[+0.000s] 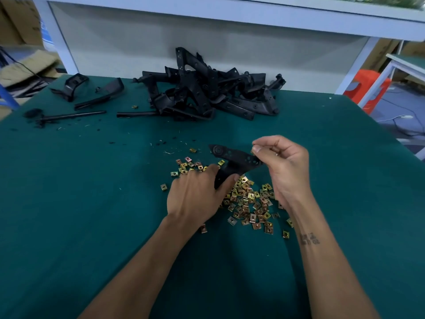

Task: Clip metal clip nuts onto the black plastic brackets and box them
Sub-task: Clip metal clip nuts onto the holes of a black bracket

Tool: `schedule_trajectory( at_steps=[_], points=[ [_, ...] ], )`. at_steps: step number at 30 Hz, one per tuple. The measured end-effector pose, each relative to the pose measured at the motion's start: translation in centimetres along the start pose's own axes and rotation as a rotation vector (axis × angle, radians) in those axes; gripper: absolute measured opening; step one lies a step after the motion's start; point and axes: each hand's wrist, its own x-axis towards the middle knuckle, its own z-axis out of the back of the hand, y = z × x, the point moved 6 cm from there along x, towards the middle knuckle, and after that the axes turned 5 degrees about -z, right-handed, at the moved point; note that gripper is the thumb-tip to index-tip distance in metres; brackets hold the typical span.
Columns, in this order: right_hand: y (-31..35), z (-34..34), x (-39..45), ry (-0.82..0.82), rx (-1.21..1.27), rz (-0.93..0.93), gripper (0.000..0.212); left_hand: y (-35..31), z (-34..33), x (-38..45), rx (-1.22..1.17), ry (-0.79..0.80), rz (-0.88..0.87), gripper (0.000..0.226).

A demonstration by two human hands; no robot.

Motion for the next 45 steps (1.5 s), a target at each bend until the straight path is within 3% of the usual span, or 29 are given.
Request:
schedule_trajectory(
  at_steps=[9, 19, 29, 35, 39, 42, 45],
  points=[
    [-0.7, -0.8, -0.4, 0.051, -0.025, -0.032, 0.015, 0.1, -0.2, 0.1, -0.026, 0.049, 0.02, 0.062],
    [-1.0, -1.5, -1.4, -0.092, 0.078, 0.043, 0.011, 0.3, -0.2, -0.1, -0.054, -0.007, 0.021, 0.055],
    [-2.1, -2.1, -1.9, -0.204, 0.125, 0.058, 0.032, 0.2, 0.0, -0.2, -0.043, -0.001, 0.004, 0.053],
    [-2.1, -2.2, -1.8, -0.14, 0.098, 0.094, 0.039, 0.4, 0.0, -0.2, -0.046, 0.011, 0.034, 0.06],
    [-2.4, -2.1, -1.4, -0.083, 0.208, 0.045, 0.048, 1.2, -0.5, 0.1, -0.128, 0.035, 0.106, 0.062],
    [-1.7, -1.6, -1.2, -0.081, 0.016, 0.163, 0.045, 2.4, -0.4, 0.2, -0.319, -0.013, 0.232, 0.066],
    [-1.1, -0.6, -1.0, -0.097, -0.503, 0.249, 0.024, 3.5, -0.1, 0.0, -0.506, -0.099, 0.348, 0.07]
  ],
)
